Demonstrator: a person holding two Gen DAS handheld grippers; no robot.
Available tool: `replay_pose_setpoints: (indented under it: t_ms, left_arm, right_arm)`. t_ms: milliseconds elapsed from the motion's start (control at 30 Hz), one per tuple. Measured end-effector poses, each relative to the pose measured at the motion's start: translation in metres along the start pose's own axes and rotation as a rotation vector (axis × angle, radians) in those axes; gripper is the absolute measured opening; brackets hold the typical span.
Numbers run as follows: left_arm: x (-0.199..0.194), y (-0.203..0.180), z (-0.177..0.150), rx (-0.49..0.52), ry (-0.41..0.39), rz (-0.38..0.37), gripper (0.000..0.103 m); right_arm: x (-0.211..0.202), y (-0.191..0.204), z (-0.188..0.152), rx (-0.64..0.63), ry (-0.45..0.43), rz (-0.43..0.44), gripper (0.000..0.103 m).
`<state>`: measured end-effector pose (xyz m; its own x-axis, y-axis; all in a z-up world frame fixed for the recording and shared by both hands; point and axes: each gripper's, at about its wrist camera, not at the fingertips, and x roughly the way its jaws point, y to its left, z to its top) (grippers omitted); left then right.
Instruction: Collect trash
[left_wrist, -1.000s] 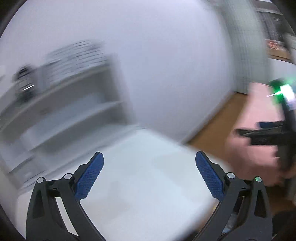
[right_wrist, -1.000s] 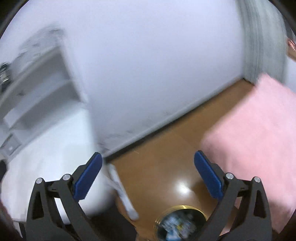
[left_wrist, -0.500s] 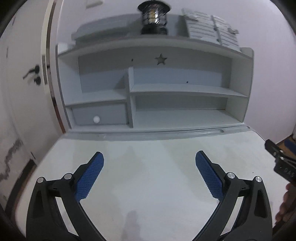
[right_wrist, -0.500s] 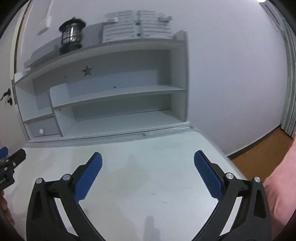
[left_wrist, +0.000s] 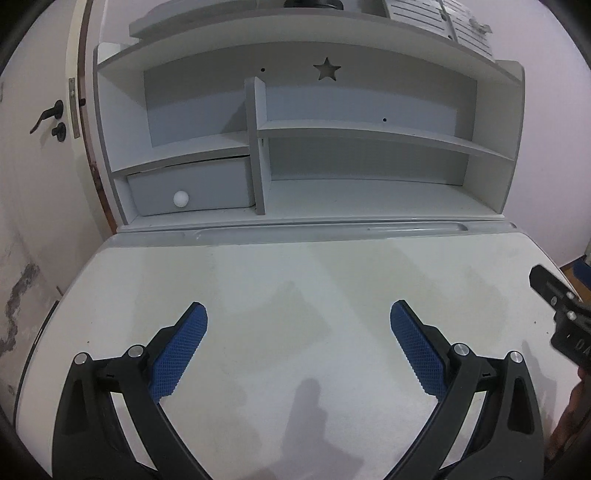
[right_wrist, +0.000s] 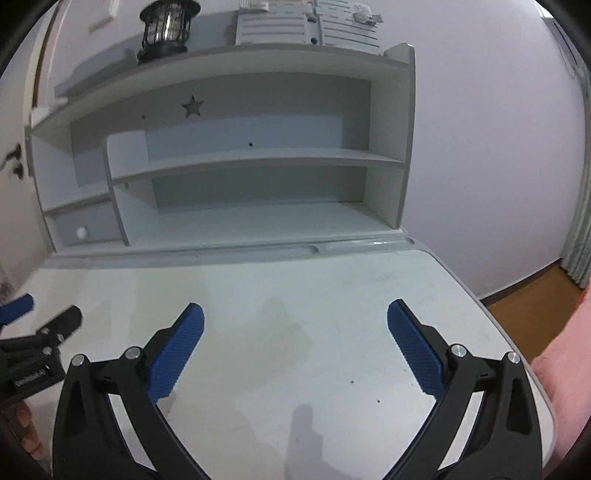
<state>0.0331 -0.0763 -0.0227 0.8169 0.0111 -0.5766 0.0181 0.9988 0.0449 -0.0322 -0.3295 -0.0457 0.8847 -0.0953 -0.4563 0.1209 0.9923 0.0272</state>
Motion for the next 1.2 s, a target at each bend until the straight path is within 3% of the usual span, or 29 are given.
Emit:
replay_pose_setpoints:
  t_ms: [367,833,1200]
  left_arm:
    - [0.004,-0.007,0.0,0.031,0.004,0.045,0.096]
    - [0.008,-0.007,0.001,0.032,0.018,0.05,0.096]
    - [0.006,-0.011,0.0,0.052,0.016,0.065,0.096]
  right_arm:
    - [-0.013,0.005,-0.003,-0.017,-0.07,-0.01,0.096]
    - [0.003,-0.008,-0.003,0.055,0.018,0.015,0.096]
    - [0.004,-0.007,-0.003,0.056,0.03,0.006,0.096]
